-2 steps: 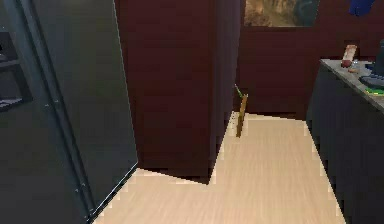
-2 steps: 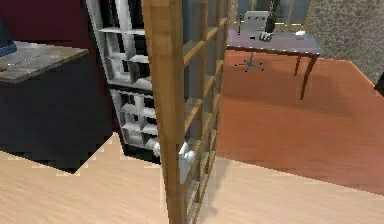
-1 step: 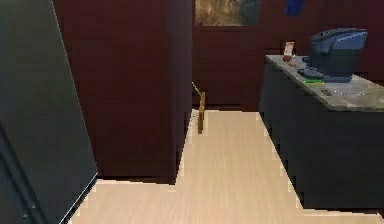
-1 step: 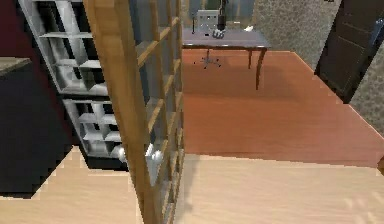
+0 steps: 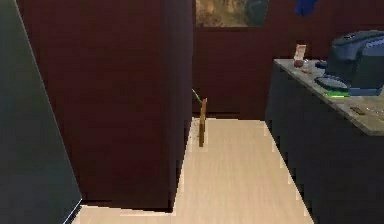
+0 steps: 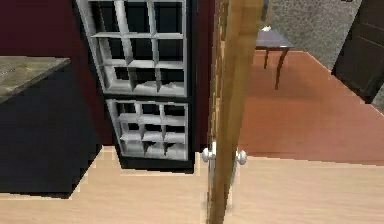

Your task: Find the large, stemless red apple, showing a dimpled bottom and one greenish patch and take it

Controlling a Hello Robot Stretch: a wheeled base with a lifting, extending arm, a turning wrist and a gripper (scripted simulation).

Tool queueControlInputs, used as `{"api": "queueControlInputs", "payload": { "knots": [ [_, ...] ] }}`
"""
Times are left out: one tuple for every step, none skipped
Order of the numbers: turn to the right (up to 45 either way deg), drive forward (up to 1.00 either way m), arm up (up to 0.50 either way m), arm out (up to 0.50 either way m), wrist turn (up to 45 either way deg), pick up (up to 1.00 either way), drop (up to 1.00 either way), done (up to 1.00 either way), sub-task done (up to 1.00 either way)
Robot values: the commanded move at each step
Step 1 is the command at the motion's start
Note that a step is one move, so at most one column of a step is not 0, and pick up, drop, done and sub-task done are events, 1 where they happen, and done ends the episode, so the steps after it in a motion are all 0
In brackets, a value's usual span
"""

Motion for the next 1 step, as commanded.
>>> {"api": "queueControlInputs", "payload": {
  "knots": [
    [15.0,0.0,0.0,0.0,0.0,0.0,0.0,0.0,0.0]
  ]
}}
